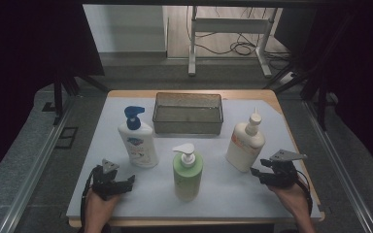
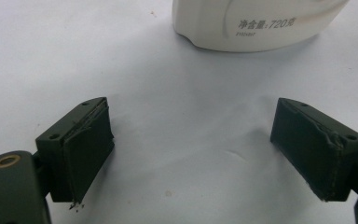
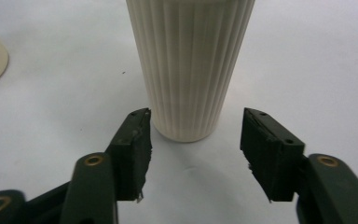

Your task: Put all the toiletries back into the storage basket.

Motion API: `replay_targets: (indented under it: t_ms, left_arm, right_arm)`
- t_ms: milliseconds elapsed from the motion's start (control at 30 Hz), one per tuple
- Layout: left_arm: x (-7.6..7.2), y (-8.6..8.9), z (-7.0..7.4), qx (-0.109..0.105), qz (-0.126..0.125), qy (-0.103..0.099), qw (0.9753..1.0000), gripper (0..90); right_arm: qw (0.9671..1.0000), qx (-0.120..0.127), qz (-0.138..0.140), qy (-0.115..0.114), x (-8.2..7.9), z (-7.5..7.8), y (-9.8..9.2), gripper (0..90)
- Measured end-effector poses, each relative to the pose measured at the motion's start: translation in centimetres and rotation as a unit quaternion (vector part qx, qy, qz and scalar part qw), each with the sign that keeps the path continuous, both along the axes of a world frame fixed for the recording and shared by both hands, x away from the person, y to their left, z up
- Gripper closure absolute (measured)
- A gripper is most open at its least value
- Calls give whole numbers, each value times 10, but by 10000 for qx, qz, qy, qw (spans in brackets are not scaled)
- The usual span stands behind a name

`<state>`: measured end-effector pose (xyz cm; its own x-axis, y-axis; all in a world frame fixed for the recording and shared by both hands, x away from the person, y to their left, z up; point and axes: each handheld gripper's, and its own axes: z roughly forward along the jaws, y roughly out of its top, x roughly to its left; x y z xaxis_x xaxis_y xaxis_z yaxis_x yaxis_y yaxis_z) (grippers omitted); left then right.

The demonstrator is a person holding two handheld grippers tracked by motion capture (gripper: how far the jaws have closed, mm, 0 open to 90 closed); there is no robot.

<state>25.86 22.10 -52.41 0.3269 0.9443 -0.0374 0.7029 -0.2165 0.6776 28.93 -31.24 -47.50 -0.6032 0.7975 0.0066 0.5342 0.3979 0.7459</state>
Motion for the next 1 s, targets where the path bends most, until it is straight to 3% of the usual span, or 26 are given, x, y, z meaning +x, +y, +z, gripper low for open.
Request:
replay_targets:
  t_ms: [33, 267, 733, 1000]
  left_arm:
    - [0, 0, 0, 0, 0, -1, 10000, 121]
    - [0, 0, 0, -4, -3, 1, 10000, 121]
    - [0, 0, 0, -5, -4, -9, 10000, 121]
    - [0, 0, 0, 5, 0, -19, 10000, 121]
  right_arm:
    - [10000, 20, -29, 4, 0, 2, 0, 361]
    - [9998, 189, -2, -90, 3, 10, -3, 265]
    - [9992, 289, 115, -245, 11, 27, 4, 148]
    - [9985, 387, 198, -341, 17, 37, 9, 139]
